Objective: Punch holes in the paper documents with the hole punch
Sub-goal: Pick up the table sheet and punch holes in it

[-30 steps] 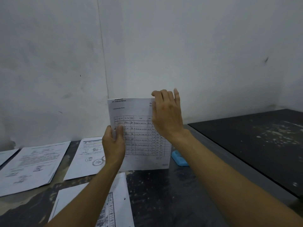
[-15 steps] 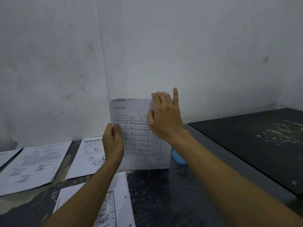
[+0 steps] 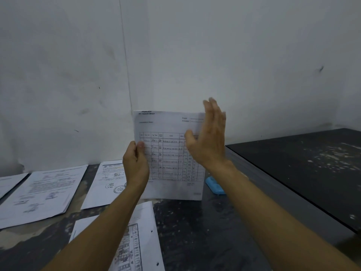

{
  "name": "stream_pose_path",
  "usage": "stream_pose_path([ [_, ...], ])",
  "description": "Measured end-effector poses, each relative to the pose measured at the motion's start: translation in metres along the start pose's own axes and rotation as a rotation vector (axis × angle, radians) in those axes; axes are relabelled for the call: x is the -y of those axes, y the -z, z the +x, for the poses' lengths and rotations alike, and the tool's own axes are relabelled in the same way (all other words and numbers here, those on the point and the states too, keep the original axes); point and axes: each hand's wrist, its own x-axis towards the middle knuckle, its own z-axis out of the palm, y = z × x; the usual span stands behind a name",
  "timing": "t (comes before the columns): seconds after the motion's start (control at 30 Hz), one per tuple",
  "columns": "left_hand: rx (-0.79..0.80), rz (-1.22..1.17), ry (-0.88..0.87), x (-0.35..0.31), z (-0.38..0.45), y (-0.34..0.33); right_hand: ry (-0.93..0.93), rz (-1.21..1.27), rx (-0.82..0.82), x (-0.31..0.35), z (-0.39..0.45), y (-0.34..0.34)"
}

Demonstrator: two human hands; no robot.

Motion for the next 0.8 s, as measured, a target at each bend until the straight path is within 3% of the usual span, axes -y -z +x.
stream_pose_path([
  [0.13, -0.025, -0.008, -0.032, -0.007, 0.012, 0.0, -0.514, 0.454, 0.184, -0.008, -0.012, 0.003],
  [0.23, -0.049, 0.016, -0.057, -0.014, 0.02, 0.0, -0.736, 0.624, 0.25, -0.02, -0.013, 0.001],
  [0.6, -0.102, 0.31, -0.125, -0.009, 0.021, -0.001, -0.768, 0.675, 0.304, -0.036, -0.029, -0.005],
  [0.8, -0.066, 0.42, -0.028, 0.01, 0.013, 0.0, -0.806, 0.631, 0.391, -0.045, -0.033, -0.003],
])
